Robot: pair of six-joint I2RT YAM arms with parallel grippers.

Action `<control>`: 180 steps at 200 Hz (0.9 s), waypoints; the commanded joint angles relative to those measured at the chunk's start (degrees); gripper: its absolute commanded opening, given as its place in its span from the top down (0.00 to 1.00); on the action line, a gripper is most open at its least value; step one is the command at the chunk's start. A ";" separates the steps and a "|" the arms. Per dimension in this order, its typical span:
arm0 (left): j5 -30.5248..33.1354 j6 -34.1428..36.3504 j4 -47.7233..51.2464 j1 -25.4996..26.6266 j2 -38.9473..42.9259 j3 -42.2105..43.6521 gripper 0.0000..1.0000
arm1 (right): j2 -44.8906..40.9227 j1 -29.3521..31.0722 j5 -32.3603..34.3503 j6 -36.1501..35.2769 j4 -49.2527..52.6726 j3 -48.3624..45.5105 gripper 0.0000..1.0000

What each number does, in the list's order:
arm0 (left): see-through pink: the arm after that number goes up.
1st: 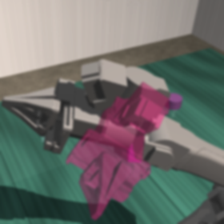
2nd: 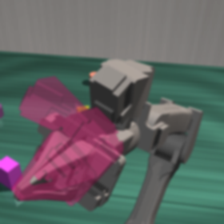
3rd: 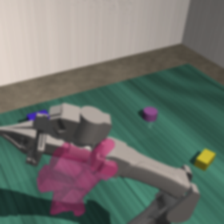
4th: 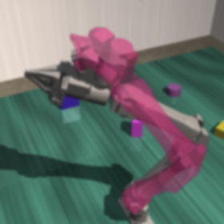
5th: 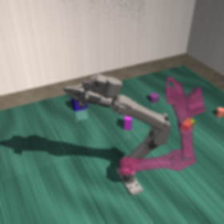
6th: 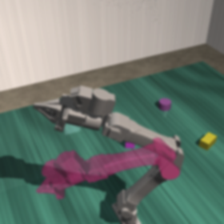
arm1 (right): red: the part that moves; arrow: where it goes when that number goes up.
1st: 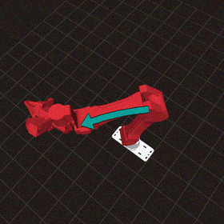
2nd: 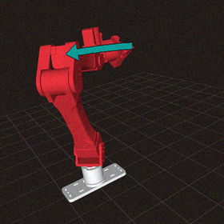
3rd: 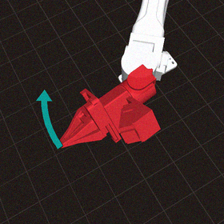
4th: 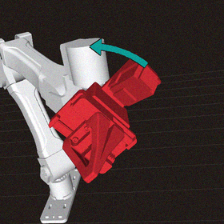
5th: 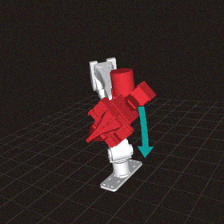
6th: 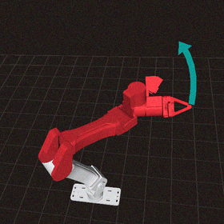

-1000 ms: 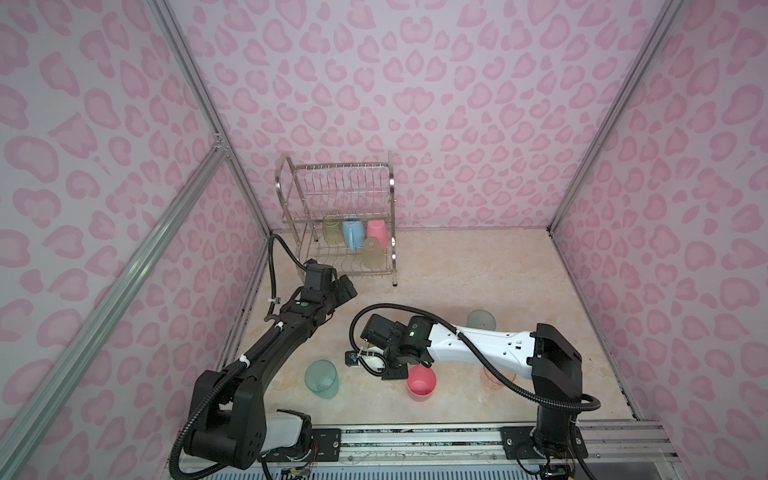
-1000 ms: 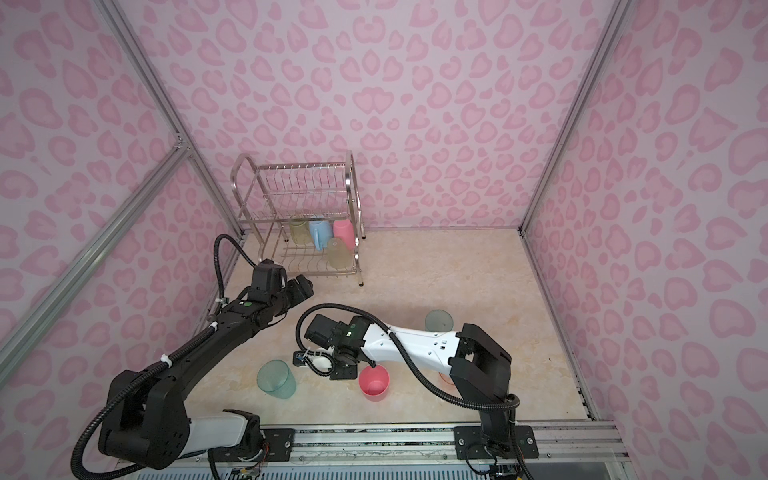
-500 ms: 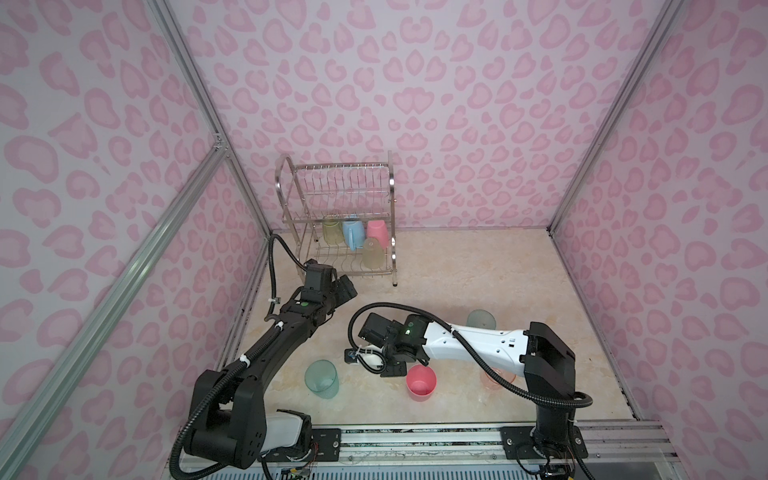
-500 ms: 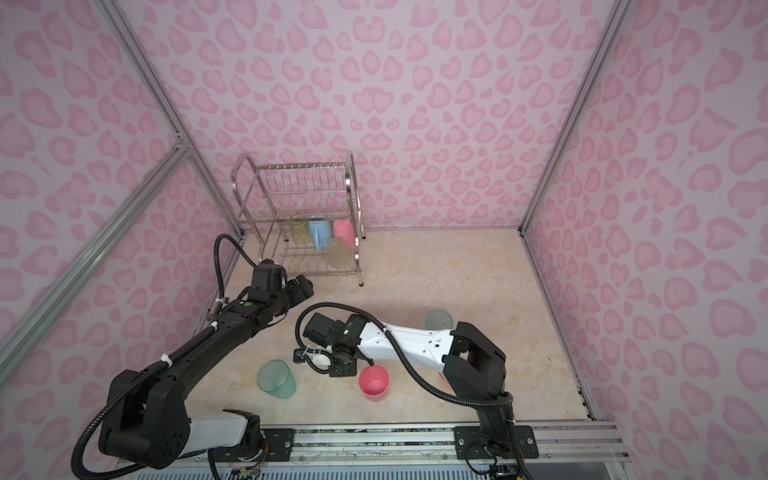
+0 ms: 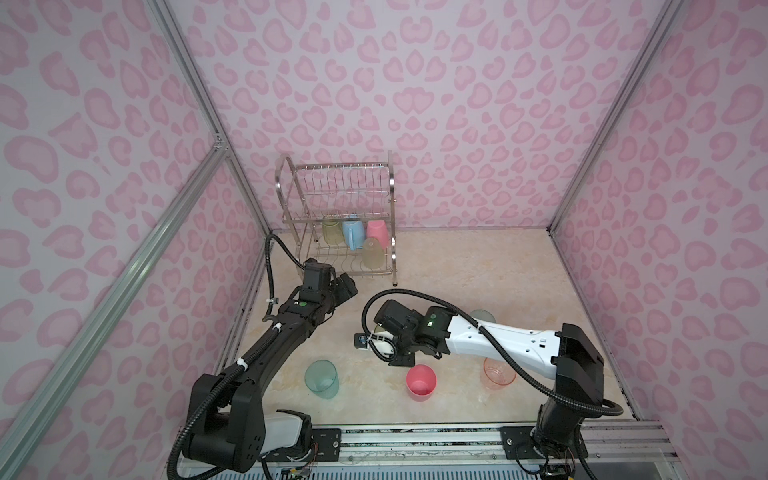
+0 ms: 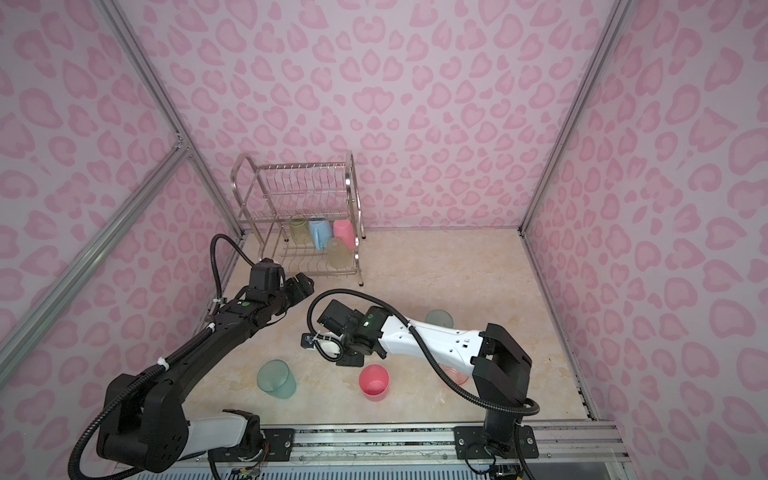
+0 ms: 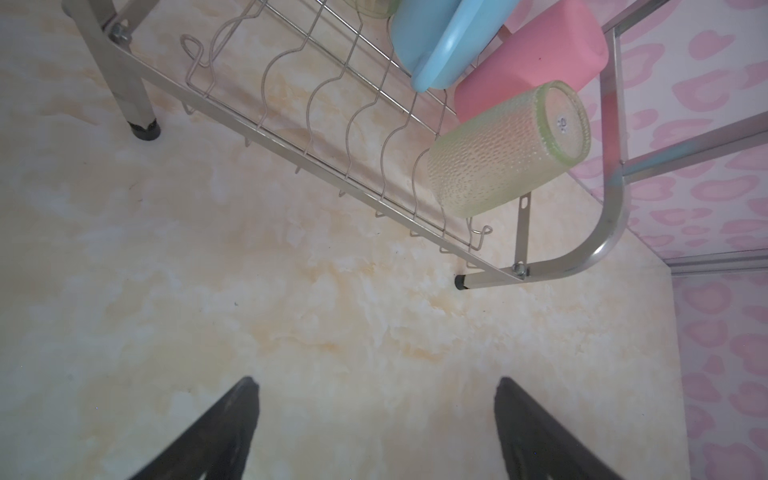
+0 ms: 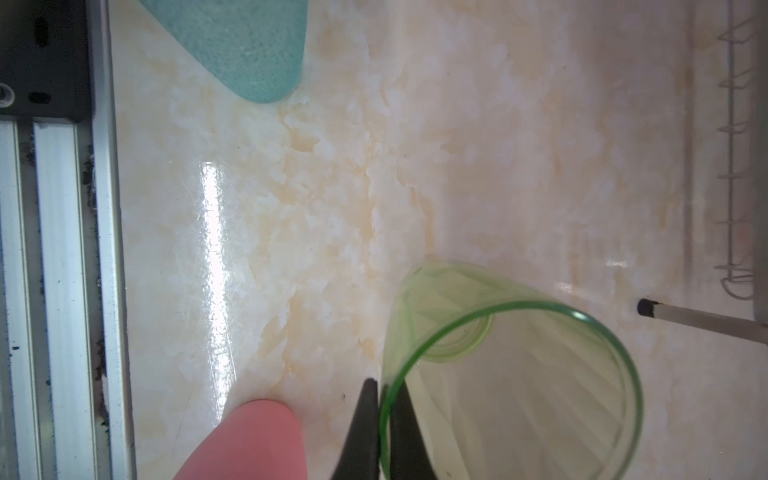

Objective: Load the cups into the dish rack
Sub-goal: 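Lower the right gripper into the green glass cup rim and grasp it, then lift the green glass cup toward the left gripper while the left gripper approaches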

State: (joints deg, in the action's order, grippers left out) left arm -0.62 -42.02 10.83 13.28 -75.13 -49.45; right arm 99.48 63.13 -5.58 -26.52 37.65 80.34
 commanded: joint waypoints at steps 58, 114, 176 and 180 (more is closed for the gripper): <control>-14.19 -12.97 -3.10 -0.09 5.66 0.08 0.08 | -16.43 -6.34 2.45 8.56 -31.85 -17.69 1.00; -19.56 -22.83 -8.05 -0.08 11.06 0.69 0.04 | -22.17 -13.14 0.91 17.46 -50.68 -26.39 1.00; -25.78 -41.13 -20.13 -0.09 15.64 6.74 0.00 | -22.87 -16.07 1.27 28.54 -71.24 -32.26 1.00; -26.02 -42.61 -21.23 -0.08 15.88 7.37 0.00 | -22.41 -16.18 1.29 29.12 -72.12 -32.24 1.00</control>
State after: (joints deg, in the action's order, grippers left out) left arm -23.66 -74.59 -1.96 13.23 -60.82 -44.27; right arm 76.14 47.40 -4.54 -3.22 -21.85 48.84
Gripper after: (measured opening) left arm 0.996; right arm 0.049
